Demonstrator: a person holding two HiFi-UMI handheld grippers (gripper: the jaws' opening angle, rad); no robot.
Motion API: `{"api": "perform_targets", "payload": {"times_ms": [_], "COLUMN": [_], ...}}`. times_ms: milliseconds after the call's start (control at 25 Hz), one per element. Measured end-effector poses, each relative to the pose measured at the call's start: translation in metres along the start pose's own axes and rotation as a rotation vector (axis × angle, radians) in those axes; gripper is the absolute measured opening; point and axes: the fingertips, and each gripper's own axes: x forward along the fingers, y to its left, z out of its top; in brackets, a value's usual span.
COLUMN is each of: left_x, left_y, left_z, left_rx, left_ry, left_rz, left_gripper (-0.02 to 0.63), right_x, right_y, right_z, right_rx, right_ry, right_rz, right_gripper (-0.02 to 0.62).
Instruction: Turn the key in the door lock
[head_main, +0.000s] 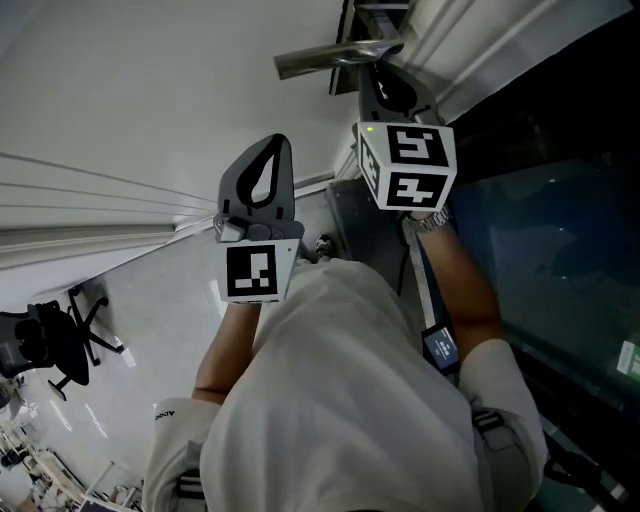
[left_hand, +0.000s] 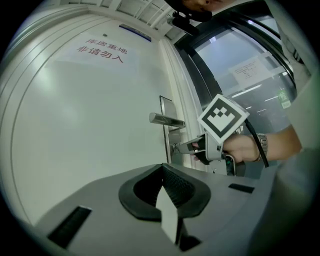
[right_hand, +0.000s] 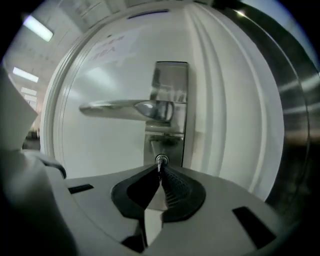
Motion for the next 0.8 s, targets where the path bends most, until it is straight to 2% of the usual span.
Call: {"api": "perform_targets", "payload": {"times_ms": [120, 280, 400, 480, 520, 600, 680, 720, 800], "left_x": [0.0, 0.0, -0.001, -0.001, -0.001, -0.001, -0.002, -0.002, -0.003], "left_y": [-0.003, -0.006, -0.01, -0.014, -0.015, -0.015, -0.013, -0.013, -0.012], "left_z": [0.001, -0.001, -0.002, -0.003, -0.003, -0.003, -0.003, -0.002, -0.002], "left_rx": [0.007, 0.025, 0.054, 0.066, 0.067, 0.064, 0.058, 0.056, 0.059], "left_ry": [0.012, 0.029, 0.036, 0.04, 0.041, 0.044, 0.045, 0.044, 0.039], "left_rz": [0.005, 0.005, -0.004, -0.01, -0.013, -0.012, -0.007, -0.006, -0.008], "left_gripper": [0.009, 0.009, 0.009, 0.009, 0.009, 0.009, 0.009, 0.01, 0.009], "right_x": [-0.001, -0.001, -0.001, -0.001, -0.001, -0.003, -0.008, -0.011, -0.016], "right_y": [-0.004, -0.006, -0.005, -0.005, -0.005, -0.004, -0.001, 0.002, 0.005], "right_z": [0.0, -0.002, -0.001, 0.0, 0.001, 0.002, 0.004, 0.005, 0.005], "right_rx": [0.334, 0.689, 0.909, 0.979, 0.966, 0.861, 0.689, 0.591, 0.397], "right_ry": [-0.014, -0.035, -0.055, -0.065, -0.068, -0.069, -0.067, -0.065, -0.048], "right_rz": [0.086, 0.159, 0.204, 0.237, 0.249, 0.255, 0.249, 0.247, 0.236], "right_gripper": [0.014, 0.014, 0.014, 0.015, 0.015, 0.015, 0.036, 0.087, 0.122]}}
